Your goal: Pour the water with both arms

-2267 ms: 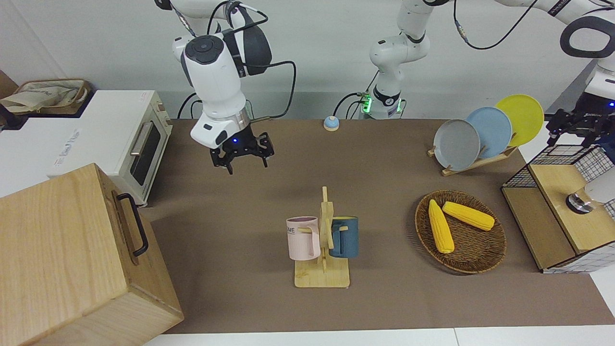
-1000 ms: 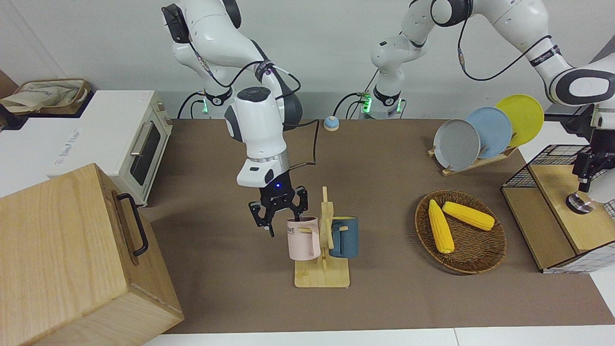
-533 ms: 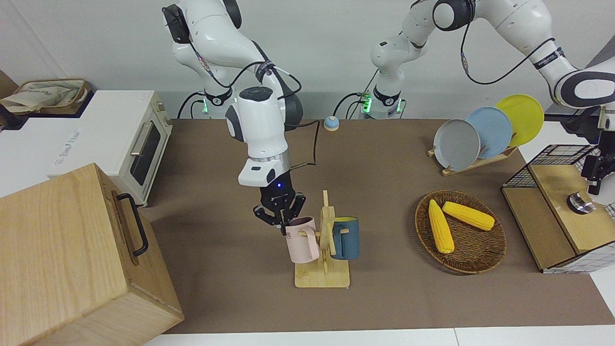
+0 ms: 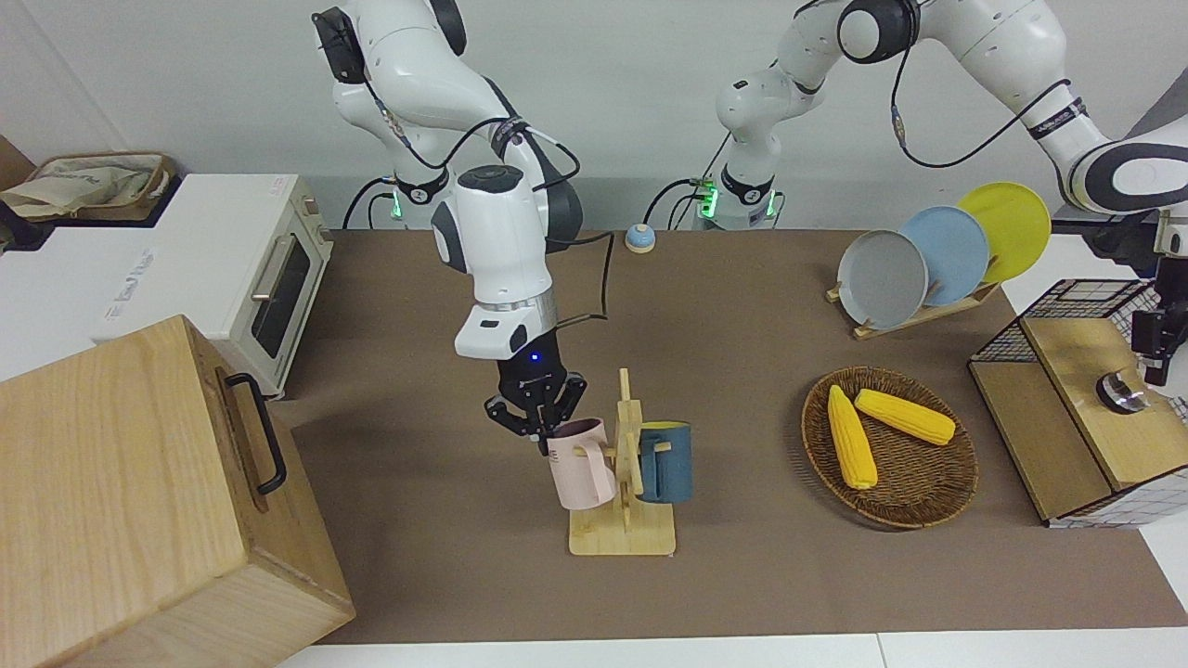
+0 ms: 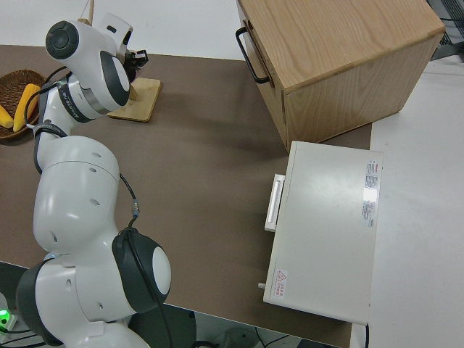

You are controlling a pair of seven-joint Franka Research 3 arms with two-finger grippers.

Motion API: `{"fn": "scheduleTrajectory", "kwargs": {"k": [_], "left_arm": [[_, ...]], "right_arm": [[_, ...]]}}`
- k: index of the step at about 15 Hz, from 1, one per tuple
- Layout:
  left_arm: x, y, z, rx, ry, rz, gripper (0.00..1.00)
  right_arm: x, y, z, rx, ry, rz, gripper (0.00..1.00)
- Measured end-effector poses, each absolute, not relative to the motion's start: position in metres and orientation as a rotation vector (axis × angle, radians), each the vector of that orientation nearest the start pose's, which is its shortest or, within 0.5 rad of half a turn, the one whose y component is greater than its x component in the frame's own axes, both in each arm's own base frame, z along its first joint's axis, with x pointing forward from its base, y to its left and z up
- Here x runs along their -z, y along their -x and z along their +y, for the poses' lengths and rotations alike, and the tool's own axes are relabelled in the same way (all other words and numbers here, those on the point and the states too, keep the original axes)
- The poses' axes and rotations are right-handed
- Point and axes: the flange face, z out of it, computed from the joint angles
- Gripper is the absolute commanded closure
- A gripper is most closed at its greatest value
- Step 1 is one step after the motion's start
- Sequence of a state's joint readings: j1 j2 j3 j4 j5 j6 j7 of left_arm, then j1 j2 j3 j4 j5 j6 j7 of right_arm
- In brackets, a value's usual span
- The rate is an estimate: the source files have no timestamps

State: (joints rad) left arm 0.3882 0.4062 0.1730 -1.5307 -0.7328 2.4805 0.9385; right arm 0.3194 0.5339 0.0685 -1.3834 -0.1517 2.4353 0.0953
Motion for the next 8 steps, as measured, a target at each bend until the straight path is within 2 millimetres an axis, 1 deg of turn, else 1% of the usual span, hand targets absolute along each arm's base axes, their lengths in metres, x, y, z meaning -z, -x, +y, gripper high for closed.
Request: {"fn": "scheduleTrajectory", "kwargs": {"k": [3,5,8], "left_arm": [[-0.487,-0.618,0.367,1.161,2.947,-0.074,1.00],[-0.487,-0.620,0.368,1.162,2.944,-0.072,1.00],[-0.491,-0.621,0.370,1.170,2.940,-0.088,1.00]], "right_arm": [[-0.464,-0.699,0.269,0.805,2.961,-0.537,1.000],[-0.470,-0.699,0.260,0.786,2.979,-0.542,1.000],[-0.482,-0.700,0.242,0.755,3.010,-0.557,1.000]]}}
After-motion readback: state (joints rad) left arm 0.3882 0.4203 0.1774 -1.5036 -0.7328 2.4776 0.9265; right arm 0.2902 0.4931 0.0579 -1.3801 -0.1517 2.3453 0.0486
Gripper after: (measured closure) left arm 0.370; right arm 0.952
